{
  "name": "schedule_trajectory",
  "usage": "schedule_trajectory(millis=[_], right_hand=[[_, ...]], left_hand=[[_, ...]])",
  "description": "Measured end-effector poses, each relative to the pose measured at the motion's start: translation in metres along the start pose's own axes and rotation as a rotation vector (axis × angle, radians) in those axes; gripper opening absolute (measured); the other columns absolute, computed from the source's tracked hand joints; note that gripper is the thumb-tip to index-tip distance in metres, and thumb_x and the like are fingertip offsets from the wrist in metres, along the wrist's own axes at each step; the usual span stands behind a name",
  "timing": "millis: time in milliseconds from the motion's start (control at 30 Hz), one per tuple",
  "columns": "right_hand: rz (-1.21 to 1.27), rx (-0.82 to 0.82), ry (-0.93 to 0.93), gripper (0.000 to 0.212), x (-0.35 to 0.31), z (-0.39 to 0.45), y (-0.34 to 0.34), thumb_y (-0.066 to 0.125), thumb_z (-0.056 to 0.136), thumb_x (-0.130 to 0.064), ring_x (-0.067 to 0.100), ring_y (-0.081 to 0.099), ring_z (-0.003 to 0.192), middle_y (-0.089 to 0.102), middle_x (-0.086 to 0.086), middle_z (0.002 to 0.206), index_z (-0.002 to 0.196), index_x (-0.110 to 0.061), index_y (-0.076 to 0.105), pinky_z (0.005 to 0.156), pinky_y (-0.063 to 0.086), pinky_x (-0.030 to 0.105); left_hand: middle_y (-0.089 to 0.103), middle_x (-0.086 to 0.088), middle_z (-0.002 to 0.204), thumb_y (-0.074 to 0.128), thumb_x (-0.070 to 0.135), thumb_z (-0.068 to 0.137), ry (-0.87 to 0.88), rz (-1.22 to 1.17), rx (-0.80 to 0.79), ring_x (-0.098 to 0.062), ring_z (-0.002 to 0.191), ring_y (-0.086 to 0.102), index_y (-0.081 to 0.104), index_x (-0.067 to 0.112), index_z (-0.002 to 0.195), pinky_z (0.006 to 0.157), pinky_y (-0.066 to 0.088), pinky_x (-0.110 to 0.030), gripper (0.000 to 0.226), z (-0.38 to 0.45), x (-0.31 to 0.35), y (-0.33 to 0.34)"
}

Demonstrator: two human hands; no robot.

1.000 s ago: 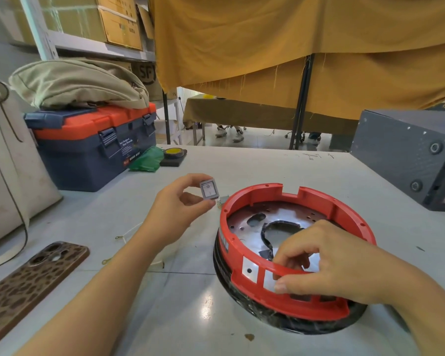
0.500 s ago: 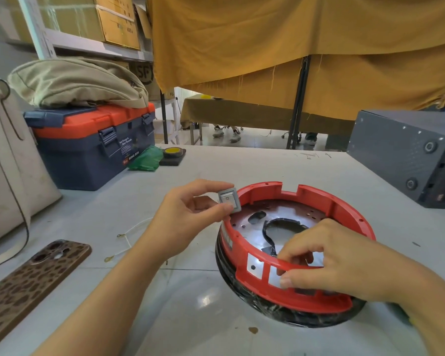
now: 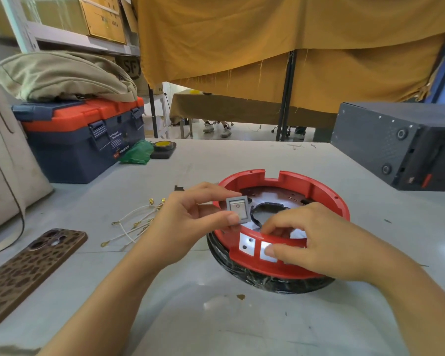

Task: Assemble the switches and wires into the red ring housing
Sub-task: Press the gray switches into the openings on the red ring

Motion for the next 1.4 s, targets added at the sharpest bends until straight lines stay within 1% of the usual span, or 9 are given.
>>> schedule_trajectory(millis=[167,300,433,533,633,733,1167,1300,1400], right_hand=[[0.093,0.208,-0.004,0.010,-0.008,-0.003,-0.006,0.063,0.082,-0.042,-0.017,0.051,0.093,0.063,-0.027,0.089,0.091,-0.045,0.060,0.071,0.039,-0.003],[0.112,0.240,0.012,0.017,-0.009,-0.007,0.003,0.057,0.089,-0.024,-0.008,0.056,0.089,0.064,-0.024,0.087,0.098,-0.033,0.069,0.077,0.043,0.005],[0.051,0.258,-0.018,0.020,-0.013,-0.007,0.010,0.055,0.086,-0.036,-0.006,0.056,0.086,0.062,-0.027,0.084,0.100,-0.035,0.069,0.071,0.048,0.014],[0.072,0.253,-0.061,0.016,-0.013,-0.008,0.010,0.063,0.085,-0.031,-0.002,0.057,0.086,0.064,-0.022,0.085,0.099,-0.033,0.071,0.072,0.049,0.018],[0.132,0.216,-0.103,0.015,-0.012,-0.012,0.005,0.067,0.084,-0.024,0.001,0.058,0.081,0.064,-0.025,0.084,0.095,-0.031,0.074,0.072,0.046,0.015],[0.132,0.181,-0.110,0.016,-0.010,-0.014,0.003,0.065,0.084,-0.027,0.002,0.059,0.081,0.064,-0.028,0.085,0.096,-0.035,0.073,0.073,0.045,0.016],[0.015,0.186,-0.096,0.022,-0.015,-0.021,0.004,0.060,0.088,-0.029,-0.009,0.051,0.096,0.057,-0.035,0.084,0.106,-0.033,0.071,0.082,0.039,0.003],[-0.049,0.195,-0.087,0.025,-0.017,-0.025,0.007,0.055,0.091,-0.028,-0.006,0.051,0.099,0.064,-0.024,0.099,0.112,-0.033,0.068,0.082,0.041,0.007],[-0.040,0.214,-0.091,0.026,-0.022,-0.031,0.008,0.053,0.091,-0.036,0.001,0.054,0.098,0.066,-0.016,0.101,0.113,-0.033,0.066,0.081,0.048,0.018]], left_hand=[[0.065,-0.008,0.105,0.071,0.019,0.067,-0.008,-0.013,-0.050,-0.025,0.084,0.070,0.070,0.014,0.105,0.071,0.056,-0.022,0.038,-0.011,0.002,0.007],[0.067,-0.013,0.102,0.071,0.014,0.068,0.018,0.006,-0.059,-0.024,0.086,0.069,0.069,0.010,0.104,0.074,0.055,-0.021,0.037,-0.023,0.001,0.010],[0.068,-0.004,0.098,0.073,0.012,0.068,0.002,0.040,-0.074,-0.021,0.082,0.070,0.069,0.010,0.103,0.077,0.056,-0.026,0.035,-0.033,-0.005,0.014],[0.067,0.001,0.096,0.075,0.010,0.070,-0.006,0.064,-0.073,-0.022,0.081,0.070,0.068,0.013,0.103,0.078,0.057,-0.030,0.034,-0.038,-0.009,0.016],[0.064,0.002,0.099,0.075,0.003,0.074,0.060,0.124,-0.044,-0.020,0.085,0.070,0.070,0.019,0.103,0.081,0.057,-0.031,0.034,-0.044,-0.006,0.021],[0.063,0.004,0.099,0.074,0.008,0.074,0.088,0.155,-0.006,-0.018,0.083,0.070,0.070,0.028,0.101,0.078,0.056,-0.025,0.034,-0.050,-0.003,0.027],[0.070,0.010,0.088,0.076,0.007,0.073,0.092,0.241,0.053,-0.010,0.077,0.068,0.071,0.025,0.101,0.073,0.051,-0.016,0.034,-0.062,0.000,0.030],[0.064,0.010,0.094,0.072,0.018,0.072,0.150,0.266,0.082,-0.007,0.077,0.067,0.070,0.025,0.103,0.073,0.051,-0.014,0.031,-0.062,0.006,0.035],[0.065,0.005,0.091,0.073,0.017,0.073,0.148,0.278,0.121,-0.010,0.075,0.068,0.070,0.022,0.104,0.074,0.054,-0.020,0.032,-0.061,0.005,0.036]])
Point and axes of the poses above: each hand's wrist, its own z-axis towards the middle knuckle, its own y-axis out of the palm, x = y × z, the point moved 6 cm from there along z, towards the middle knuckle
